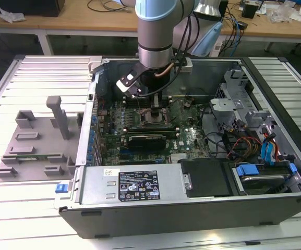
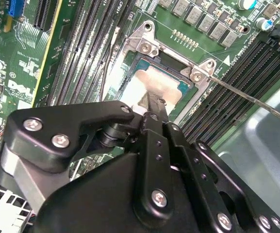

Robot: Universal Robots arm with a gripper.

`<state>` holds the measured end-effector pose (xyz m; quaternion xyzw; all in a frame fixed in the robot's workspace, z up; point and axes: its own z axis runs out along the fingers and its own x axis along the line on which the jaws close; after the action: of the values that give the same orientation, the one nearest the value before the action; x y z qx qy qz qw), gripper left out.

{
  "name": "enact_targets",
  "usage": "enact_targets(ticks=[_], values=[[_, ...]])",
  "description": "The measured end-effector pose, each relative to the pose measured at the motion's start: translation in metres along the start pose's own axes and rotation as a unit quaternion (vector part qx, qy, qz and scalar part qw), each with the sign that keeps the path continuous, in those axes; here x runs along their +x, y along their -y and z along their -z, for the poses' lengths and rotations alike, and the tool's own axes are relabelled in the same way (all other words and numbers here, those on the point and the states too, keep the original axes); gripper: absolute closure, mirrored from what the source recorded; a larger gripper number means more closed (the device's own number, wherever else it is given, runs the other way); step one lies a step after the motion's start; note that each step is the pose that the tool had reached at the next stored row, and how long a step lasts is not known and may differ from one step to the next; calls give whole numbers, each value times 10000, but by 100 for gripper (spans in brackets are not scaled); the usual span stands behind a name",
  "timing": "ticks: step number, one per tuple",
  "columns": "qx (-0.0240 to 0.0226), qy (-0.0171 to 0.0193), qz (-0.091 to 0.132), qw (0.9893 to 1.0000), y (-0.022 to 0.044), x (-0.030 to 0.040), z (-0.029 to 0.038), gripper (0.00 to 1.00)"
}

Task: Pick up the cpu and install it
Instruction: 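Place the cpu into insertion slot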

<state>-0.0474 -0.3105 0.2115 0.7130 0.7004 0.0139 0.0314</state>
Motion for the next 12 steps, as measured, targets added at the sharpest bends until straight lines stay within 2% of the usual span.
enact_targets(ticks=[3,5,12], values=[[25,2,0,10000,2,0,-39,89],[25,1,1,10000,4,1,-61,89],[25,2,1,10000,5,1,-80,89]])
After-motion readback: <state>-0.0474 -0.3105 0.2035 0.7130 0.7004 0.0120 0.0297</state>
